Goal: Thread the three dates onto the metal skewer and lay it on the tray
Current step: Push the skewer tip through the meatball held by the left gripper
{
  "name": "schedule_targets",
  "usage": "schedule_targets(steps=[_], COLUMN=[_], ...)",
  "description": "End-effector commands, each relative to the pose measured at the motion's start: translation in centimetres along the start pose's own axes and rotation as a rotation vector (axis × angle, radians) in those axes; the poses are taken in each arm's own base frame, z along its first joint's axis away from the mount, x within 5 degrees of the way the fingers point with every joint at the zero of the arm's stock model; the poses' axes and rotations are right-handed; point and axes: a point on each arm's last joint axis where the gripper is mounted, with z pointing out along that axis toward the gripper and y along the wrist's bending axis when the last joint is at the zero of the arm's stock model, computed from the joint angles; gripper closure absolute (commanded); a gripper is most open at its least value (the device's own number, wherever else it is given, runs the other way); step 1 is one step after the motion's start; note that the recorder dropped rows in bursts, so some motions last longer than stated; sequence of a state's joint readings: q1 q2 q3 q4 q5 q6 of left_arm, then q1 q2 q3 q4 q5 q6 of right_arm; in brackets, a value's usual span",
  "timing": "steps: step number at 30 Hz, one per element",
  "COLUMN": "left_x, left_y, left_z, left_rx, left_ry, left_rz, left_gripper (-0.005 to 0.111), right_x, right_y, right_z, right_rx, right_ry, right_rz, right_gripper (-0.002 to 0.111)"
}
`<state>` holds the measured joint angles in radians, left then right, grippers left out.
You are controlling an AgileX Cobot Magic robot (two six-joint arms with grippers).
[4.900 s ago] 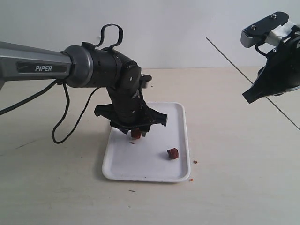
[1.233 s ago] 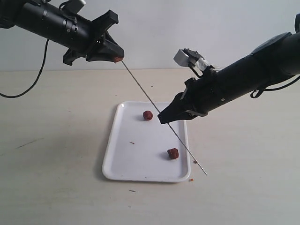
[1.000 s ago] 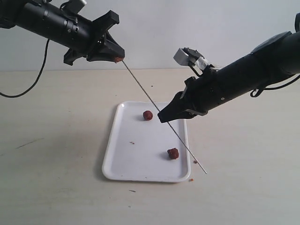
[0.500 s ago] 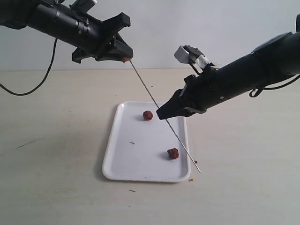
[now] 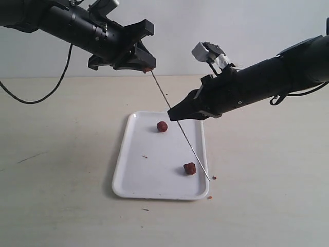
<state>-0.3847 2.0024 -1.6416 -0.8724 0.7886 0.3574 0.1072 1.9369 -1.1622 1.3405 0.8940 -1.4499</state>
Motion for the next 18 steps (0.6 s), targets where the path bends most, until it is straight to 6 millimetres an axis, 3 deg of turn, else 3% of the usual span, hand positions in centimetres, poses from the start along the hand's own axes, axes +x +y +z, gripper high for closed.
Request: schedule_targets(steps=[1,12,18], left_x=[0.90,1.37,1.35], left_y=[-1.00,-1.92,-1.90], left_z=[0.46,1.00,1.00], left_rx=[0.011,0.021,0.019], left_ry=[0.064,0.078,0.076], left_rz=[0.046,0.066,0.070], left_gripper=[0.088,0.087,0.065], right_x=[-0.90,-1.42,-1.44], right_y=[0.11,-0.77,-0.75], right_z=[-0.11,-0.20,-0.21], right_rx=[-0.002,0.095,0.093], right_ry=[-0.078,-0.135,-0.138], right_rz=[-0.002,0.001,0.004], right_gripper=[0.108,0.108,0.108])
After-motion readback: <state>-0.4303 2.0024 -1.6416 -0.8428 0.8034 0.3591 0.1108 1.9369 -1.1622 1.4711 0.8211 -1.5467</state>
